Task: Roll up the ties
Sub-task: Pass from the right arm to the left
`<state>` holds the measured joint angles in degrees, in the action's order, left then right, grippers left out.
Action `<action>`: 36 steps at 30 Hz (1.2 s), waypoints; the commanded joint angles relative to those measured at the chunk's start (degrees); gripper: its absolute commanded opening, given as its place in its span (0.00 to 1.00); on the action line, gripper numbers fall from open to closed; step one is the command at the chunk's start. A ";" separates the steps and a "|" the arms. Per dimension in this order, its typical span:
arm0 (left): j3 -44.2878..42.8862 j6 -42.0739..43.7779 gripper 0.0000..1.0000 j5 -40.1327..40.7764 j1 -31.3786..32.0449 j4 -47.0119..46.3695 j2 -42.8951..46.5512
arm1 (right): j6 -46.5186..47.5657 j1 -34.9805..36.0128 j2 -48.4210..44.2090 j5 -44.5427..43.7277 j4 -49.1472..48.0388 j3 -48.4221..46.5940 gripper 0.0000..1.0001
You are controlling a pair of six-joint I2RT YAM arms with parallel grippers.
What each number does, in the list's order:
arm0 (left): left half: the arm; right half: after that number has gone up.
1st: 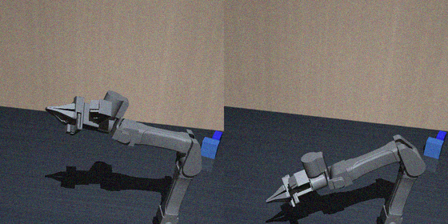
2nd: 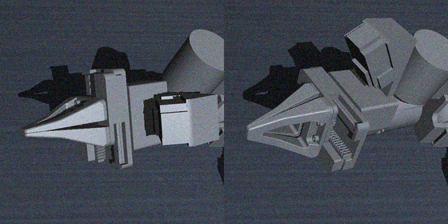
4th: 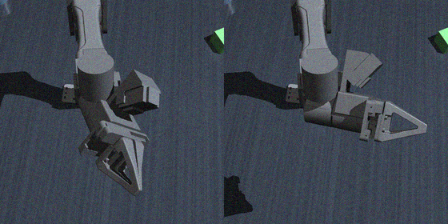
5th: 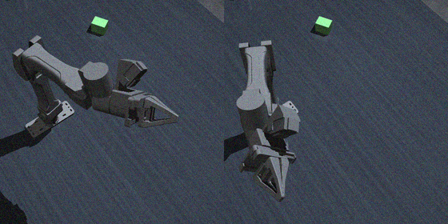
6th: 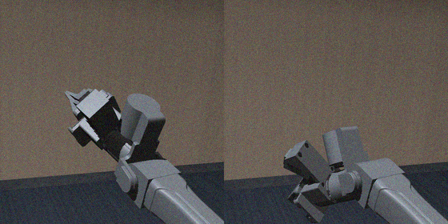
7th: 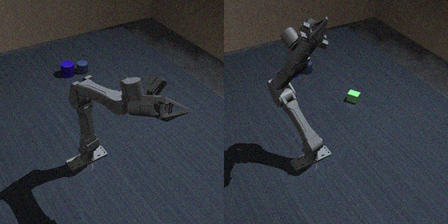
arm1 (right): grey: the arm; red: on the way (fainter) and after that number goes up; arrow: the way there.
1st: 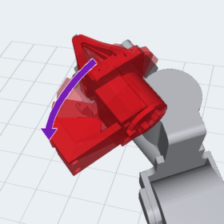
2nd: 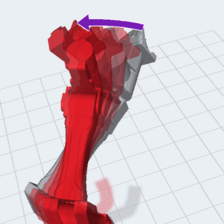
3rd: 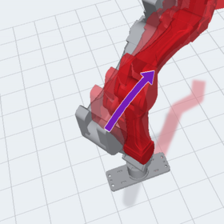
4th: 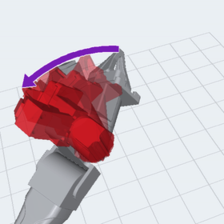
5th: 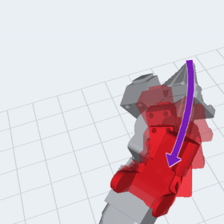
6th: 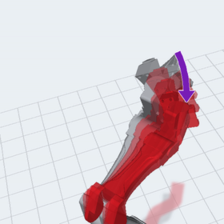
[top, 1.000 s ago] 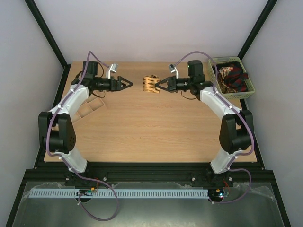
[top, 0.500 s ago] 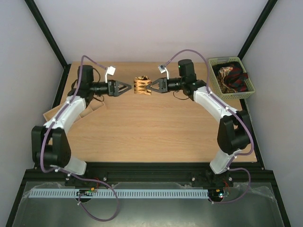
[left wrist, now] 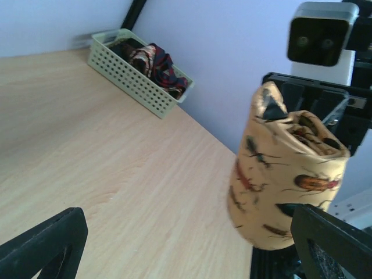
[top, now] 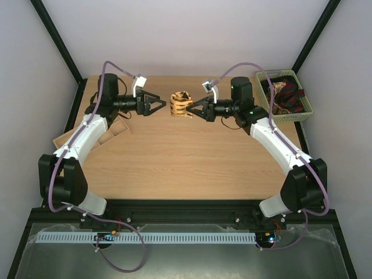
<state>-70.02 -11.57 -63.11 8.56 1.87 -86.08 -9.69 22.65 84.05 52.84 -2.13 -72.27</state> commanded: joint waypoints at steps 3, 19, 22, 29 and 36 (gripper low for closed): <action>-1.83 -9.74 0.99 -3.89 4.30 -5.39 -0.02 | -4.38 0.37 1.01 2.50 -4.77 0.20 0.01; -0.99 -20.83 0.96 -5.52 8.19 -14.71 -4.44 | -14.62 0.37 3.73 6.57 -10.64 0.43 0.01; -1.08 -20.58 0.93 -5.26 8.53 -14.49 -4.61 | -15.12 0.37 3.85 6.78 -10.96 0.54 0.01; -1.44 -19.16 0.88 -5.46 9.32 -14.14 -5.04 | -15.91 0.37 4.78 7.19 -11.16 0.07 0.01; -2.61 -17.86 0.80 -5.90 9.64 -12.49 -5.82 | -16.40 0.37 5.27 7.29 -11.40 -0.20 0.01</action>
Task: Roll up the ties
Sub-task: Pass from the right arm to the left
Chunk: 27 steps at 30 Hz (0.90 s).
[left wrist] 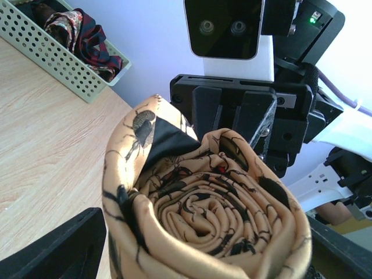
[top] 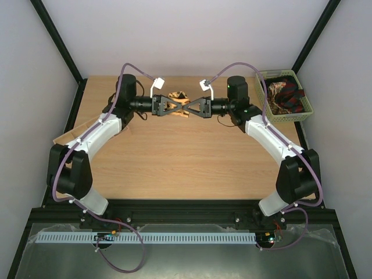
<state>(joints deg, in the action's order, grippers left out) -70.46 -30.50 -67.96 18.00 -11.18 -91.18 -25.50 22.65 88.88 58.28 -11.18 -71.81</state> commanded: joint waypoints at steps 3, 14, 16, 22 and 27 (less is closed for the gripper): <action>-2.23 1.45 0.76 -1.09 0.19 1.05 -0.93 | -0.70 0.38 0.68 1.87 -2.36 -1.02 0.01; -1.63 3.15 0.29 -0.09 0.00 1.43 0.24 | -0.10 0.37 1.61 2.02 -0.66 -1.71 0.01; -1.38 3.85 0.23 0.33 -0.34 2.06 0.57 | 0.13 0.37 1.87 1.73 -0.25 -1.94 0.04; -1.24 8.58 0.12 3.61 -3.24 8.25 2.14 | 3.23 0.37 3.26 0.31 4.23 -3.69 0.57; -3.37 20.40 0.11 6.30 -9.57 24.11 3.21 | 7.69 0.24 2.87 -2.95 7.23 -2.94 0.93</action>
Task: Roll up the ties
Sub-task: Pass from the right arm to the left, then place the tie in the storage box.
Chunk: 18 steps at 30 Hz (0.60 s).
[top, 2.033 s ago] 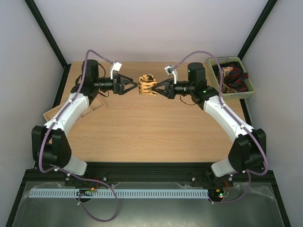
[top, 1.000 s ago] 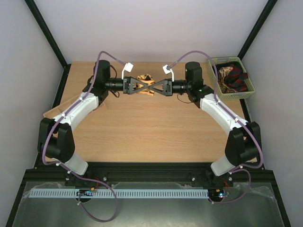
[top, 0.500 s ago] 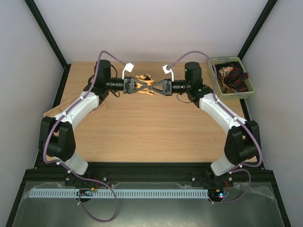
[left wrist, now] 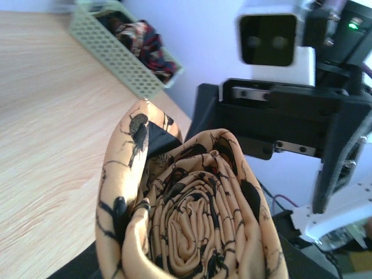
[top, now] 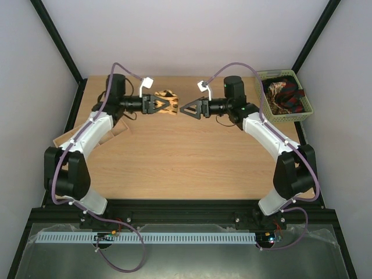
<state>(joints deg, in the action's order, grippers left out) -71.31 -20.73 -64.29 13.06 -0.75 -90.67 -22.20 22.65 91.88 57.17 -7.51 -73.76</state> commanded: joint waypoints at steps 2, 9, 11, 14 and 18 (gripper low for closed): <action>-4.74 18.04 0.10 5.03 -7.68 23.47 2.43 | 6.08 0.12 0.13 -3.46 5.15 -1.10 0.99; -11.45 40.48 0.09 17.04 -20.79 52.79 0.36 | 15.34 -0.47 3.01 -10.41 13.66 -4.03 0.99; -13.66 49.35 0.09 21.71 -25.02 60.35 -0.77 | 15.94 -0.94 3.27 -12.62 14.16 -3.80 0.99; -17.08 59.94 0.09 28.41 -31.53 68.91 -3.42 | 16.15 -1.97 3.70 -12.61 14.46 -3.18 0.99; -21.15 69.79 0.08 37.51 -37.79 73.32 -6.88 | 18.15 -2.93 5.93 -8.68 17.45 -4.58 0.99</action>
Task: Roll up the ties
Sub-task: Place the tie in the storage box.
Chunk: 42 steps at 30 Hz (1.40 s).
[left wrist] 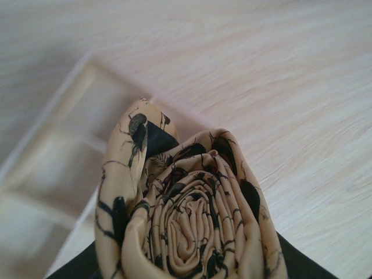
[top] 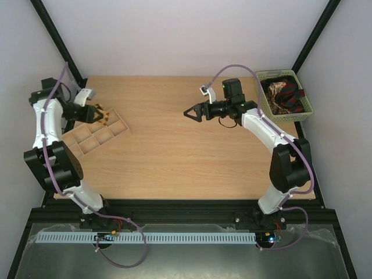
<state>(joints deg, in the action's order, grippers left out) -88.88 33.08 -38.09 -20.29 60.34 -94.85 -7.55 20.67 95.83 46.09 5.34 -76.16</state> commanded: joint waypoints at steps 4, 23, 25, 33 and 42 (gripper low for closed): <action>-5.01 20.04 0.08 18.10 -5.15 11.40 -5.48 | 3.54 -1.58 3.25 5.22 5.71 -2.08 0.99; 7.28 -32.06 0.02 33.34 -4.27 0.41 -4.19 | 2.17 -3.88 3.40 6.13 4.83 0.99 0.99; 7.83 -33.55 0.02 35.85 -3.74 -0.30 -4.48 | 2.16 -4.04 3.48 6.14 5.08 1.14 0.98; 8.37 -37.22 0.02 39.11 -3.06 -2.16 -7.30 | 2.53 -4.84 3.74 6.67 5.91 1.63 0.99; 8.36 -39.23 0.02 37.50 -1.71 -3.17 -10.72 | 3.86 -5.76 3.70 6.28 8.06 1.91 0.98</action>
<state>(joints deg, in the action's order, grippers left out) -81.23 -3.90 -0.23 -22.39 57.30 -103.83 -5.06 15.46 99.18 51.03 10.02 -75.24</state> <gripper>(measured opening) 0.385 0.986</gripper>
